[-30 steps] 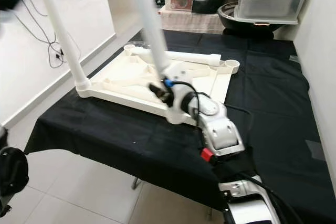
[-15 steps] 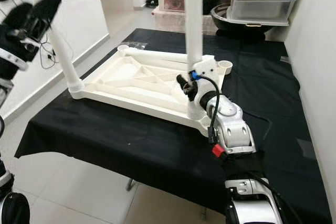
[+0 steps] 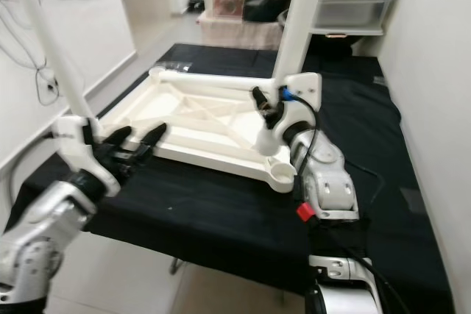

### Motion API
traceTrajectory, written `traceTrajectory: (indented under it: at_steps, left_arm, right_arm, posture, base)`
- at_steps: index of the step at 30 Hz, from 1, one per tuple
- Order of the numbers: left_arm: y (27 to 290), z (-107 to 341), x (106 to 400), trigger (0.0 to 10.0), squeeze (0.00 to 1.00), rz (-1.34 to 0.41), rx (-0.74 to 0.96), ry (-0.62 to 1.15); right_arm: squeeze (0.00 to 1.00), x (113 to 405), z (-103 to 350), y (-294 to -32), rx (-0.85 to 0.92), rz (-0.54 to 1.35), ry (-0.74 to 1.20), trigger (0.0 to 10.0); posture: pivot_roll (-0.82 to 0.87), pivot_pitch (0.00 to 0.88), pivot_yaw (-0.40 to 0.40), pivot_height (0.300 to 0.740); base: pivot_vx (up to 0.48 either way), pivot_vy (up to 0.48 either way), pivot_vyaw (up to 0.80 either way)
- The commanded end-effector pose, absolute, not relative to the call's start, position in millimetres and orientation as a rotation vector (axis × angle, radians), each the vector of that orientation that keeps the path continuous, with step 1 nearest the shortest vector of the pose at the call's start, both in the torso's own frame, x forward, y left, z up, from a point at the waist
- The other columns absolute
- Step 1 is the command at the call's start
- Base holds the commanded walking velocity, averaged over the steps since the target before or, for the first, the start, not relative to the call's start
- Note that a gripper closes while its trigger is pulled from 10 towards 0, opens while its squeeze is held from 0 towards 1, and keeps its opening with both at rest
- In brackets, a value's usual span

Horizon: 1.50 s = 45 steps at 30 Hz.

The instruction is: Building children table

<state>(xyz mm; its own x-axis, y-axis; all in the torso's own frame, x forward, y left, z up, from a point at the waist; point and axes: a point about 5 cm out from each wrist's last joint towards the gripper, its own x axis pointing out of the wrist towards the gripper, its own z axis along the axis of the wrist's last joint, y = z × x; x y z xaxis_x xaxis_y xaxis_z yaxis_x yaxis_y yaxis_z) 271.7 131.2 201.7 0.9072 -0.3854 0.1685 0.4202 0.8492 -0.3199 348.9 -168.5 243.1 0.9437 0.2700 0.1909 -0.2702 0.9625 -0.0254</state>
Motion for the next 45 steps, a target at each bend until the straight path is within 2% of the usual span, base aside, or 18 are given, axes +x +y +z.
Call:
traceTrajectory:
  at_steps: [1, 5, 11, 17, 33, 35, 36, 38, 41, 45]
  left_arm:
    - [132.6, 199.7, 270.5, 10.0, 0.00, -0.408, -0.333, -0.098]
    - [129.6, 196.8, 267.6, 10.0, 0.00, -0.407, -0.311, -0.096]
    - [121.0, 193.3, 261.0, 10.0, 0.00, -0.425, -0.304, -0.081]
    - [114.8, 189.8, 256.3, 10.0, 0.00, -0.443, -0.301, -0.071]
    - [113.7, 192.9, 256.3, 10.0, 0.00, -0.456, -0.300, -0.084]
    - [113.3, 193.4, 256.3, 10.0, 0.00, -0.456, -0.301, -0.086]
    - [113.1, 193.7, 256.4, 10.0, 0.00, -0.455, -0.300, -0.087]
    - [111.9, 194.5, 255.7, 10.0, 0.00, -0.463, -0.296, -0.092]
    - [110.2, 192.8, 254.0, 10.0, 0.00, -0.467, -0.266, -0.086]
    - [101.0, 164.8, 227.9, 10.0, 0.00, -0.558, -0.124, -0.009]
  right_arm:
    - [0.00, 346.4, 244.1, -160.6, -0.002, 0.313, -0.212, 10.0]
    - [0.00, 337.0, 248.7, -152.6, 0.015, 0.407, -0.296, 10.0]
    - [0.00, 331.2, 242.8, -144.2, -0.052, 0.506, -0.223, 10.0]
    - [0.00, 329.0, 243.1, -148.6, -0.075, 0.508, -0.211, 10.0]
    - [0.00, 326.0, 239.8, -141.0, -0.046, 0.530, -0.201, 10.0]
    - [0.00, 324.2, 241.5, -139.8, -0.060, 0.546, -0.215, 10.0]
    - [0.00, 323.1, 241.4, -139.5, -0.121, 0.554, -0.224, 10.0]
    - [0.00, 322.3, 244.6, -140.9, -0.055, 0.556, -0.240, 10.0]
    - [0.00, 323.7, 243.0, -141.9, -0.070, 0.549, -0.217, 10.0]
    - [0.00, 315.2, 243.7, -146.7, -0.115, 0.680, -0.197, 10.0]
  posture:
    - [-0.03, 0.022, 0.032, 0.740]
    - [-0.03, 0.028, 0.030, 0.740]
    - [-0.04, 0.051, 0.032, 0.740]
    - [-0.04, 0.063, 0.033, 0.740]
    - [-0.04, 0.069, 0.035, 0.740]
    - [-0.03, 0.069, 0.034, 0.740]
    - [-0.03, 0.070, 0.033, 0.740]
    - [-0.03, 0.073, 0.033, 0.740]
    - [-0.04, 0.077, 0.032, 0.740]
    - [-0.04, 0.095, 0.029, 0.740]
  base:
    - [0.240, 0.000, 0.00]
    - [0.000, 0.000, 0.00]
    - [0.000, 0.000, 0.27]
    - [0.000, 0.000, 0.00]
    - [0.287, 0.000, -0.14]
    - [0.304, 0.000, 0.00]
    - [0.300, 0.000, 0.52]
    - [0.247, 0.000, 0.68]
    - [0.000, 0.000, 0.00]
    - [0.000, 0.000, 0.00]
